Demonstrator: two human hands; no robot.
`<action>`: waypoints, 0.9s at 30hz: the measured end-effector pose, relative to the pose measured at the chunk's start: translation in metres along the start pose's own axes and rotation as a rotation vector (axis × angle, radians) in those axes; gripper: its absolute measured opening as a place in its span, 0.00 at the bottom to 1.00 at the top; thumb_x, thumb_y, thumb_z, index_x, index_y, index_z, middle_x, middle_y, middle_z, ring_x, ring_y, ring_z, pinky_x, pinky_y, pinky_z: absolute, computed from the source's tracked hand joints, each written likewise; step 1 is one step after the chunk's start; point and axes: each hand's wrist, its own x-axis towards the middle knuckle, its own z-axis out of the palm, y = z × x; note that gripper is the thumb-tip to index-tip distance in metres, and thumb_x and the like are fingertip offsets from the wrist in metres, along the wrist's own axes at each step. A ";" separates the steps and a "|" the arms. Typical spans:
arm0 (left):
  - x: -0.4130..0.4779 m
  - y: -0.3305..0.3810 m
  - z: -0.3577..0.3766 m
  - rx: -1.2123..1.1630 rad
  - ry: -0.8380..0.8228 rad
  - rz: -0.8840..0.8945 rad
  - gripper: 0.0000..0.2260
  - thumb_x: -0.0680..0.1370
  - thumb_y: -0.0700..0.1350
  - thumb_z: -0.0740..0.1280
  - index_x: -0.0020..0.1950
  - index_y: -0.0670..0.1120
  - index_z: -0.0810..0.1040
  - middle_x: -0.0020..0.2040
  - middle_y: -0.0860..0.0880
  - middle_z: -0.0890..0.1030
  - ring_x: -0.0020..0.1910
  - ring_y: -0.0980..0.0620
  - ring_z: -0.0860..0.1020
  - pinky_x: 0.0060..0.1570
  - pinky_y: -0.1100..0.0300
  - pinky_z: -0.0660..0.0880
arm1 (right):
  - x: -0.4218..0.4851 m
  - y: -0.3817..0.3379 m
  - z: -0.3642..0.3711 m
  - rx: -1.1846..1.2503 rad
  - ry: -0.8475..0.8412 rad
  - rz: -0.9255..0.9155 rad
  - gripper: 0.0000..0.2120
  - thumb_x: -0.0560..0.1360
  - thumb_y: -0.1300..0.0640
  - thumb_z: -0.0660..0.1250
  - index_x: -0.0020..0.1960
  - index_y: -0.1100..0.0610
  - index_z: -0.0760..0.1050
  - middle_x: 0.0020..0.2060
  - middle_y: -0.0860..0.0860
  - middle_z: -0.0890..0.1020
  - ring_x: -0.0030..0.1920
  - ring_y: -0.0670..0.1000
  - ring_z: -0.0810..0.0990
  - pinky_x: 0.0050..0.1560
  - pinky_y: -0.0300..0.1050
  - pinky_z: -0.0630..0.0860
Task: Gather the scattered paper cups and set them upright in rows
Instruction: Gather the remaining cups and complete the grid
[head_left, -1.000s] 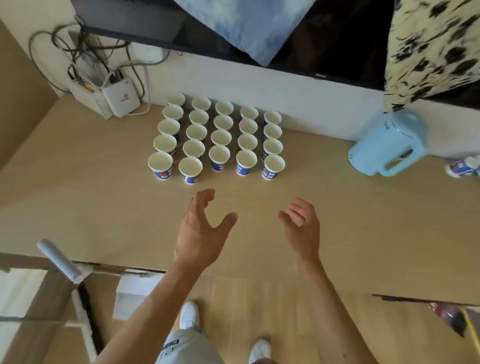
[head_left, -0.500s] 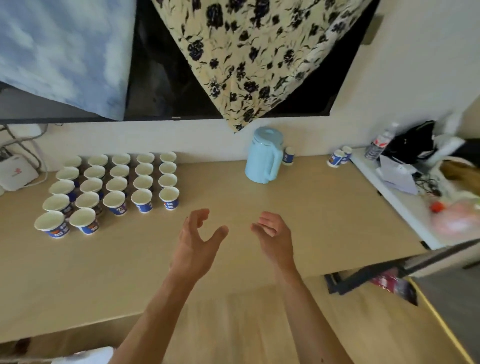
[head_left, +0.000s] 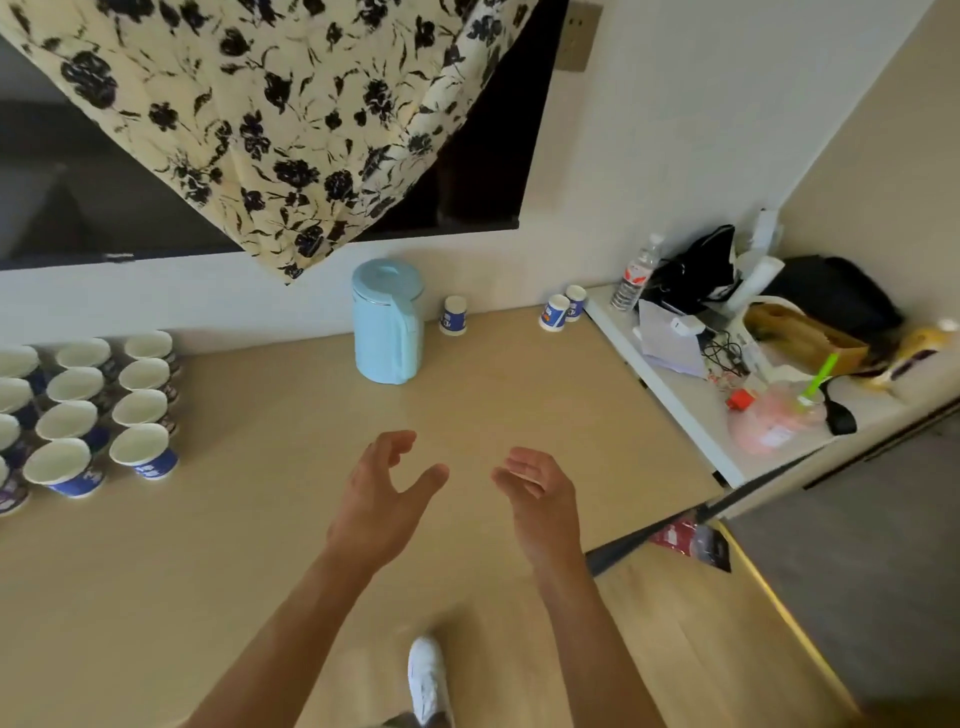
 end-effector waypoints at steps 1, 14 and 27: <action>0.013 0.005 0.014 -0.003 -0.011 0.000 0.22 0.75 0.54 0.73 0.67 0.50 0.75 0.61 0.55 0.78 0.62 0.55 0.75 0.65 0.51 0.73 | 0.013 0.001 -0.007 -0.008 0.007 0.009 0.11 0.75 0.58 0.75 0.57 0.53 0.79 0.53 0.48 0.84 0.52 0.39 0.82 0.49 0.31 0.75; 0.153 0.064 0.129 -0.080 -0.071 -0.108 0.21 0.76 0.52 0.72 0.68 0.49 0.74 0.63 0.54 0.77 0.64 0.55 0.75 0.67 0.51 0.72 | 0.205 -0.036 -0.073 -0.240 -0.044 0.042 0.15 0.75 0.60 0.75 0.61 0.55 0.77 0.56 0.54 0.83 0.50 0.42 0.82 0.46 0.32 0.74; 0.235 0.093 0.219 -0.005 0.102 -0.347 0.21 0.76 0.52 0.73 0.67 0.50 0.74 0.63 0.54 0.78 0.64 0.54 0.75 0.66 0.49 0.72 | 0.493 -0.012 -0.057 -1.127 -0.293 -0.261 0.32 0.73 0.53 0.72 0.72 0.57 0.63 0.68 0.57 0.69 0.66 0.60 0.72 0.51 0.51 0.71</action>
